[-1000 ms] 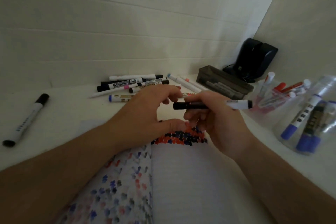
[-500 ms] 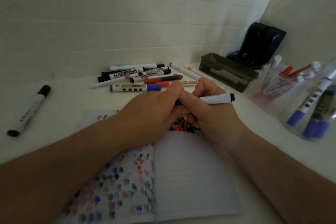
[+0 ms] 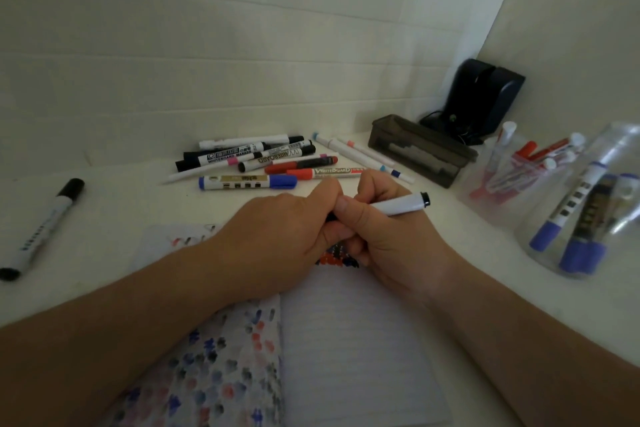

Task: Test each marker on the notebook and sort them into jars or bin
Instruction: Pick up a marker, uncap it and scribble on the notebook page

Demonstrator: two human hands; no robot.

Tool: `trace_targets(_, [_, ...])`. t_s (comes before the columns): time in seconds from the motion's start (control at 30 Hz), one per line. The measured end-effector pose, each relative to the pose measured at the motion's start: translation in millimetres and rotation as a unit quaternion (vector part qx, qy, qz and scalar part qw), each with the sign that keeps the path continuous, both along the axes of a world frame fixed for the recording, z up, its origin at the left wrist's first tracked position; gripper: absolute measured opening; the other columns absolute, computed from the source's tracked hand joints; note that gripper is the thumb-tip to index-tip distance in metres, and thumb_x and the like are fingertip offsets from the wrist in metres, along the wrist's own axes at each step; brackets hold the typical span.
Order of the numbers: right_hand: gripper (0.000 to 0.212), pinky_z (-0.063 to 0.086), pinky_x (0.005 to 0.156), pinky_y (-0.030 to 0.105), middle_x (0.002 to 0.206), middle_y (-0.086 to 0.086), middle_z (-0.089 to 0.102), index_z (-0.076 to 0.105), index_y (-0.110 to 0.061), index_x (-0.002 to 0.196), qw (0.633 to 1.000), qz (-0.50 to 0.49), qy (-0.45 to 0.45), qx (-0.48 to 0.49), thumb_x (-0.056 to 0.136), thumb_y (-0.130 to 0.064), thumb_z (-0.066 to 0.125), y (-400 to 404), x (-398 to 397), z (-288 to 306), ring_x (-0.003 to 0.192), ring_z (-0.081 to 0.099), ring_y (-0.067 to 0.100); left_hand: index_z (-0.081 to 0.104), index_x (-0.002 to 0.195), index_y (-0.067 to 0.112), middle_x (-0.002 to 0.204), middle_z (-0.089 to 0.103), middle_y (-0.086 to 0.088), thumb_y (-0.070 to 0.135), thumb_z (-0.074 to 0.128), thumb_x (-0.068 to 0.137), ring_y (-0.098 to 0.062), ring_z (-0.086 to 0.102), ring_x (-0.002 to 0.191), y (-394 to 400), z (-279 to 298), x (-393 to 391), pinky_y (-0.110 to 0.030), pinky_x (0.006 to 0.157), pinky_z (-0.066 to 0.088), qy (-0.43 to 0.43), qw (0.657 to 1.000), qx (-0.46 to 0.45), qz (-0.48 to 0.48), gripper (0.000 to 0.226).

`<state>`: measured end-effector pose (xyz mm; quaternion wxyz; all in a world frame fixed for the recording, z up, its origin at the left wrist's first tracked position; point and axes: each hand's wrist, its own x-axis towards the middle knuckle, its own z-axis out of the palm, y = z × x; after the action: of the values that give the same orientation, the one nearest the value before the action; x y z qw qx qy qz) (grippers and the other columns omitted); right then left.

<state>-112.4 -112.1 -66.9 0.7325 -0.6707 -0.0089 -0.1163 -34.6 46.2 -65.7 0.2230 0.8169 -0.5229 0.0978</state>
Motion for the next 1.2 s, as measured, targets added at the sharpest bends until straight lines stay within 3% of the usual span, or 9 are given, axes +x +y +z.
trace_targets(0.1, [0.032, 0.038, 0.042, 0.022, 0.057, 0.002, 0.064, 0.056, -0.030, 0.062, 1.000, 0.001, 0.005, -0.010, 0.088, -0.021, 0.072, -1, -2, 2, 0.045, 0.052, 0.011, 0.027, 0.102, 0.041, 0.065, 0.047, 0.011, 0.073, 0.005, 0.083, -0.005, 0.047, 0.054, 1, -2, 2, -0.021, 0.050, 0.031, 0.004, 1.000, 0.006, 0.006, 0.044])
trace_targets(0.27, [0.029, 0.040, 0.045, 0.024, 0.059, 0.005, 0.065, 0.056, -0.029, 0.066, 0.998, -0.013, -0.003, -0.059, 0.088, -0.023, 0.074, -4, -2, 3, 0.046, 0.054, 0.012, 0.034, 0.102, 0.042, 0.058, 0.044, 0.015, 0.072, 0.017, 0.095, -0.003, 0.045, 0.049, 3, -9, 9, -0.019, 0.048, 0.028, -0.009, 0.999, -0.036, -0.013, 0.034])
trace_targets(0.43, [0.030, 0.041, 0.045, 0.025, 0.059, 0.007, 0.060, 0.054, -0.021, 0.072, 0.995, -0.038, 0.009, -0.088, 0.097, -0.017, 0.071, -6, -3, 7, 0.048, 0.052, 0.015, 0.031, 0.112, 0.052, 0.073, 0.057, 0.014, 0.089, 0.024, 0.083, 0.001, 0.056, 0.072, 8, -2, 9, -0.017, 0.056, 0.032, 0.056, 0.998, -0.024, -0.008, 0.049])
trace_targets(0.57, [0.024, 0.019, 0.042, 0.027, 0.055, 0.004, 0.043, 0.053, -0.020, 0.071, 0.997, -0.057, 0.003, 0.055, 0.093, -0.016, 0.060, -22, -7, 27, 0.045, 0.032, 0.017, 0.029, 0.116, 0.051, 0.098, 0.058, 0.018, 0.103, 0.032, 0.063, -0.002, 0.059, 0.082, 15, -1, 19, -0.027, 0.066, 0.049, 0.116, 0.993, 0.000, 0.013, 0.074])
trace_targets(0.67, [0.022, 0.020, 0.045, 0.027, 0.058, 0.002, 0.043, 0.057, -0.019, 0.073, 0.992, -0.070, 0.022, 0.107, 0.095, -0.020, 0.055, -36, -10, 45, 0.049, 0.032, 0.015, 0.034, 0.120, 0.049, 0.103, 0.052, 0.021, 0.102, 0.036, 0.063, 0.000, 0.054, 0.090, 16, 0, 20, -0.025, 0.074, 0.048, 0.121, 0.990, 0.075, 0.014, 0.077])
trace_targets(0.77, [0.019, 0.034, 0.049, 0.021, 0.065, 0.002, 0.053, 0.064, -0.018, 0.078, 0.995, -0.026, 0.061, 0.073, 0.089, -0.033, 0.062, -45, -16, 59, 0.056, 0.047, 0.013, 0.041, 0.127, 0.052, 0.110, 0.046, 0.024, 0.096, 0.042, 0.067, 0.001, 0.046, 0.100, 12, 0, 20, -0.024, 0.084, 0.043, 0.085, 0.985, 0.148, 0.007, 0.075])
trace_targets(0.83, [0.019, 0.043, 0.052, 0.021, 0.068, 0.003, 0.059, 0.065, -0.014, 0.076, 0.996, 0.005, 0.086, 0.009, 0.090, -0.028, 0.066, -48, -19, 54, 0.058, 0.052, 0.014, 0.044, 0.127, 0.054, 0.112, 0.044, 0.024, 0.098, 0.042, 0.066, 0.001, 0.044, 0.101, 12, -1, 23, -0.027, 0.088, 0.045, 0.073, 0.983, 0.168, 0.000, 0.075])
trace_targets(1.03, [0.030, 0.037, 0.044, 0.023, 0.058, 0.008, 0.052, 0.058, -0.016, 0.069, 0.985, -0.070, 0.061, -0.145, 0.090, 0.000, 0.070, -49, -19, 6, 0.047, 0.042, 0.016, 0.046, 0.127, 0.059, 0.108, 0.041, 0.025, 0.100, 0.045, 0.062, 0.003, 0.043, 0.099, 10, -3, 26, -0.028, 0.088, 0.047, 0.085, 0.981, 0.173, -0.001, 0.077])
trace_targets(1.2, [0.022, 0.039, 0.049, 0.028, 0.061, 0.010, 0.055, 0.055, -0.015, 0.068, 0.979, -0.056, 0.070, -0.183, 0.080, -0.015, 0.074, -50, -24, 0, 0.051, 0.048, 0.017, 0.042, 0.130, 0.063, 0.107, 0.040, 0.026, 0.103, 0.045, 0.057, 0.004, 0.041, 0.100, 11, -4, 28, -0.027, 0.087, 0.046, 0.091, 0.980, 0.174, -0.010, 0.083])
